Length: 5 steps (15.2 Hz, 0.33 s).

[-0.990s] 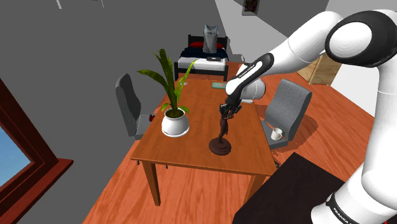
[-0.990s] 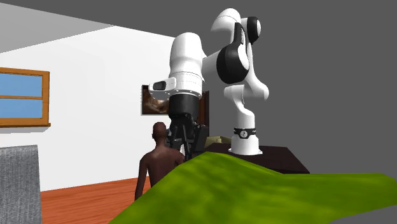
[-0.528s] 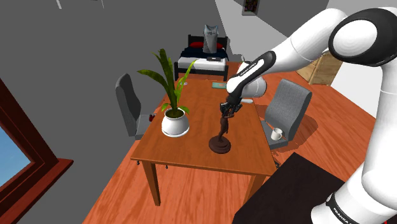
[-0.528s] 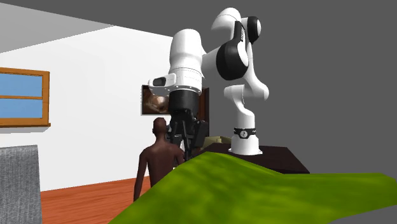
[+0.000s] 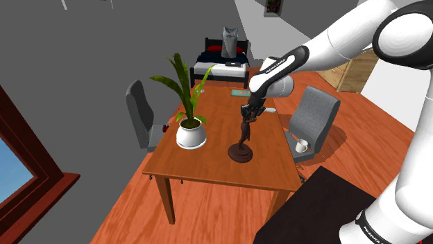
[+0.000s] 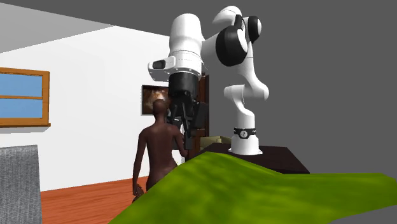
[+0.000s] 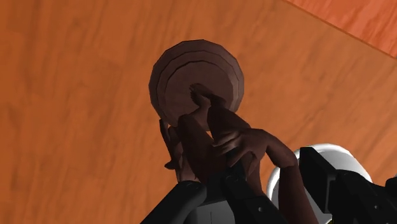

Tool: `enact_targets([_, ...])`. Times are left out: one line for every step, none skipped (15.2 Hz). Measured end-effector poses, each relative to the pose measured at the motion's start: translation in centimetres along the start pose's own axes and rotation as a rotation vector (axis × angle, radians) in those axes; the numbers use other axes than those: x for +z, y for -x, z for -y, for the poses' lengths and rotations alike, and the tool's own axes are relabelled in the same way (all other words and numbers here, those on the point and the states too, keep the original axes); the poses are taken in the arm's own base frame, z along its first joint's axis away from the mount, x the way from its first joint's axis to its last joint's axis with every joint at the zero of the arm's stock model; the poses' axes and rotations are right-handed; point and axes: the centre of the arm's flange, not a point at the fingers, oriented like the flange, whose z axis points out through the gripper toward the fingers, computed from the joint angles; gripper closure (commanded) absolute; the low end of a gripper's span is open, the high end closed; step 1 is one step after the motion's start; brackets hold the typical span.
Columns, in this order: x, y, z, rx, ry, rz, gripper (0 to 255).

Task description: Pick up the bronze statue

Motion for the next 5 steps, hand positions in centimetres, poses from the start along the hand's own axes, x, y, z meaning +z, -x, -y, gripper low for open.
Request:
enact_targets([-0.6, 0.0, 0.1, 0.0, 0.0, 0.0, 255])
enact_targets([-1.1, -0.2, 0.2, 0.0, 0.0, 0.0, 255])
enact_targets([-1.5, -0.2, 0.3, 0.0, 0.0, 0.0, 255])
enact_targets([-1.9, -0.4, 0.3, 0.0, 0.0, 0.0, 255])
enact_targets([-2.3, -0.5, 0.5, 0.0, 0.0, 0.0, 255])
